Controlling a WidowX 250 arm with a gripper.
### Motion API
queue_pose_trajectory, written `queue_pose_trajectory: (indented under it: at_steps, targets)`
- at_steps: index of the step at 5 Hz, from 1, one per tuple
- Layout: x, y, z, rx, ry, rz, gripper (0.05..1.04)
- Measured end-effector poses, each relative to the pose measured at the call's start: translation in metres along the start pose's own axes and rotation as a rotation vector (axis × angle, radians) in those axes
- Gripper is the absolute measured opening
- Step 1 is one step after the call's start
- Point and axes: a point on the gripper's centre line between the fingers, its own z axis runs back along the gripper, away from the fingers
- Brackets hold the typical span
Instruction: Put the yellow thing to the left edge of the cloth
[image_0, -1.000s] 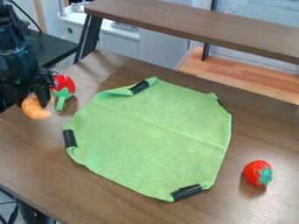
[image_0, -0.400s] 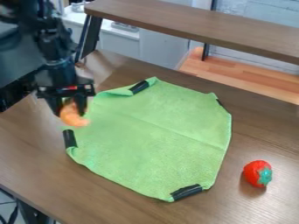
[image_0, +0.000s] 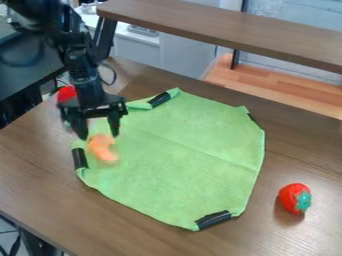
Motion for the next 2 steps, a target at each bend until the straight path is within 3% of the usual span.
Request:
queue_pose_trajectory:
  at_steps: [1, 2]
  targets:
    - [0.007, -0.004, 0.001, -0.015, 0.004, 0.042, 1.001]
    - [0.016, -0.014, 0.021, -0.044, 0.060, 0.103, 1.000]
